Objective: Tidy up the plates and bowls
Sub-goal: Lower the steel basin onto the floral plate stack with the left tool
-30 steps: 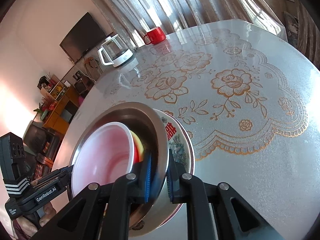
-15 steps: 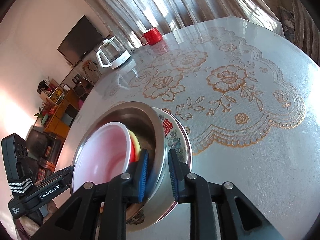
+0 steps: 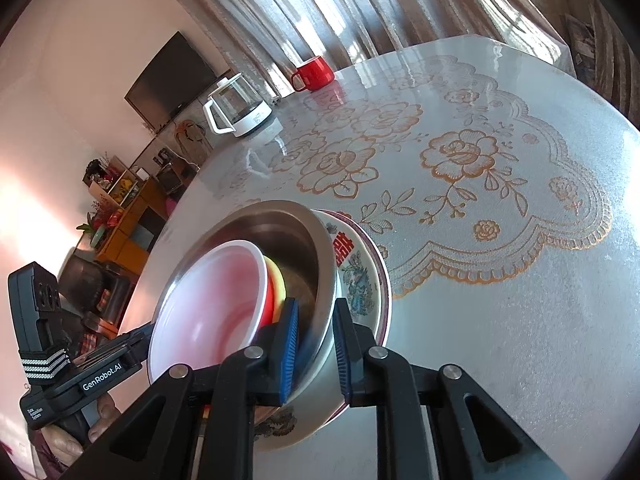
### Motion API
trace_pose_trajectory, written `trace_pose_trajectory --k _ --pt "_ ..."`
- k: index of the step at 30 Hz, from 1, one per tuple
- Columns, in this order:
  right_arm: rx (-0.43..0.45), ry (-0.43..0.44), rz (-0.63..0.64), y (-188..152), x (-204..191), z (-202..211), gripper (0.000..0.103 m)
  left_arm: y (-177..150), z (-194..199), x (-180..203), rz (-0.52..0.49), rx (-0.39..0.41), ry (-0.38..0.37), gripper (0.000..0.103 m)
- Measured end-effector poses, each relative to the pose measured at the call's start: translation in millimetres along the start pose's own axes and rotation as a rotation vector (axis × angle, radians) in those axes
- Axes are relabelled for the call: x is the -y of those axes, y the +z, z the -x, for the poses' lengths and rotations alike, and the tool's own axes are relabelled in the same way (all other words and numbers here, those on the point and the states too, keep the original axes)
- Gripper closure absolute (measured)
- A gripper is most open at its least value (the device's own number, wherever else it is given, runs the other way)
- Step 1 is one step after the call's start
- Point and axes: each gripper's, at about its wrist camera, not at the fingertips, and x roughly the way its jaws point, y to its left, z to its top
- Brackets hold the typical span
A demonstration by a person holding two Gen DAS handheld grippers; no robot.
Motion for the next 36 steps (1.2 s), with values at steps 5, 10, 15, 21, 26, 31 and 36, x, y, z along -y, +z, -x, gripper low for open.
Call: trace_pose_trajectory --k 5,10,15,21,26,31,36 --pt "-0.004 0.005 -0.004 -1 0 0 0.088 -1 2 -1 0.0 0.01 -0.007 0.083" --pt "0.006 -0.007 0.016 -2 -4 -2 0.087 -3 5 -1 0.004 0.019 0.003 0.083" --pt "0.009 -0.013 0.021 -1 -3 -6 0.089 -6 10 6 -0.027 0.041 0.037 0.083" --pt "0.007 -0.018 0.022 -1 -3 -8 0.089 -8 13 5 -0.026 0.055 0.045 0.083" --pt "0.004 -0.032 0.035 -3 -7 -8 0.089 -9 16 5 -0.029 0.068 0.058 0.083" --pt "-0.004 -0.021 0.016 -5 -6 -6 0.089 -10 17 5 -0.034 0.078 0.062 0.083" --pt "-0.004 -0.032 0.022 -5 -8 -8 0.088 -11 19 4 -0.024 0.081 0.056 0.083"
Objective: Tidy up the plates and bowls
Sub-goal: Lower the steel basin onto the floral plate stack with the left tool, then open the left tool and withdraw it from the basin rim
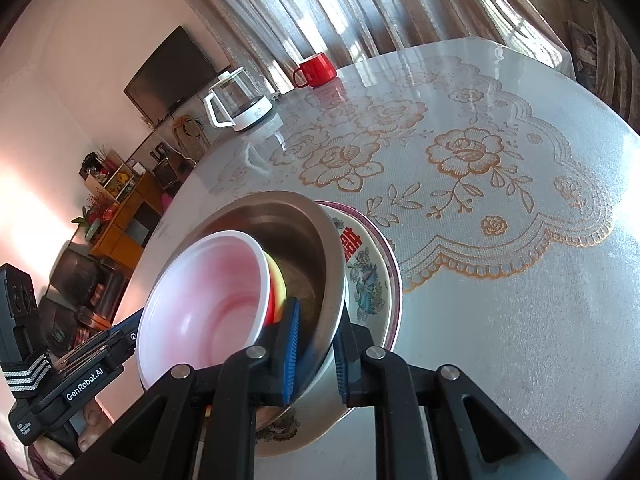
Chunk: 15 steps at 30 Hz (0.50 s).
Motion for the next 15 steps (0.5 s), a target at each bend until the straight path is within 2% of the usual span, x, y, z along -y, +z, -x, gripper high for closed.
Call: trace_pose_trajectory --k 15 --pt "0.001 -0.044 0.024 -1 -3 8 0.084 -5 13 -7 0.013 0.026 -0.014 0.078"
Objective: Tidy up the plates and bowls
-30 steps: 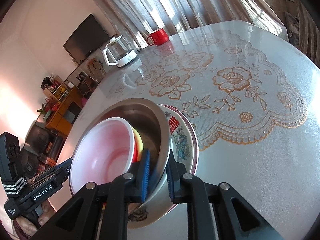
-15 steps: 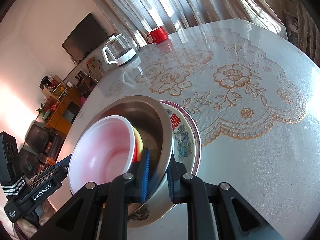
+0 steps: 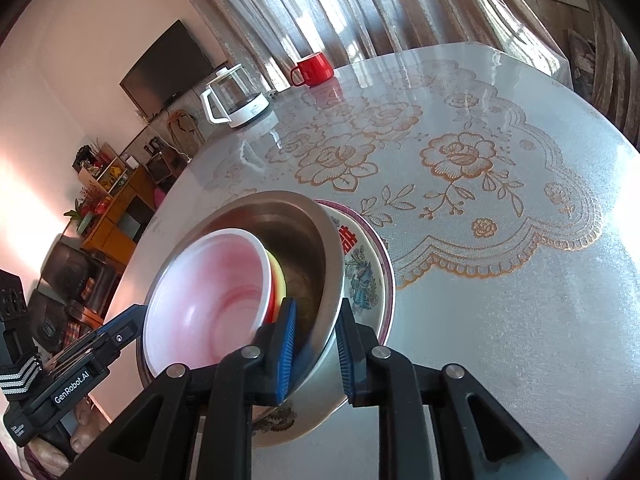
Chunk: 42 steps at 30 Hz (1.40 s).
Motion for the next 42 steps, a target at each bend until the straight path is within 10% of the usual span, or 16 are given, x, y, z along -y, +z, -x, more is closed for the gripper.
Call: trace_pose_trajectory --k 14,24,42 --pt "0.098 -0.095 0.039 0 -11 25 0.081 -8 17 -21 0.055 0.034 0.084 0.075" --pt "0.184 -0.146 0.193 -20 -67 34 0.069 -18 38 -40 0.087 0.122 0.244 0.05" --pt "0.254 -0.249 0.184 -58 -81 49 0.062 -37 51 6 -0.021 0.2 0.269 0.034"
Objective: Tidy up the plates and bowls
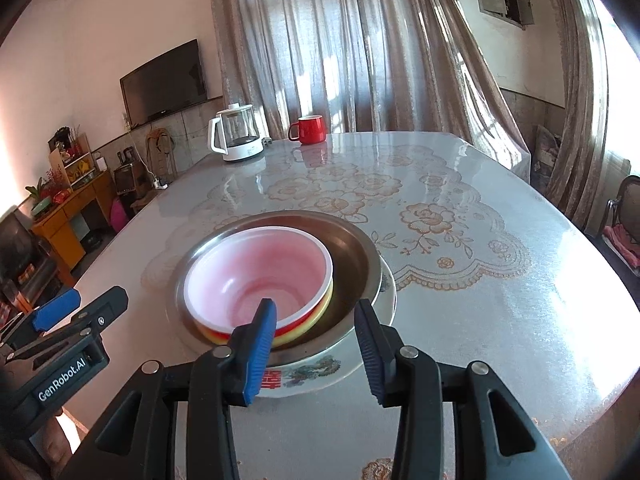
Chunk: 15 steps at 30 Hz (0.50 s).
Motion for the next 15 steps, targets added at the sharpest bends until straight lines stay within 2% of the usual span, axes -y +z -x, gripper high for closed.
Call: trace_pose_trajectory --k 8,15 --pt "0.006 0.005 0.001 0 1 1 0.062 -3 3 11 -0.025 -0.008 -0.014 0.034" --pt "0.003 0.005 -0.013 -1 4 2 0.062 -4 5 16 -0.036 -0.005 -0.011 0.029"
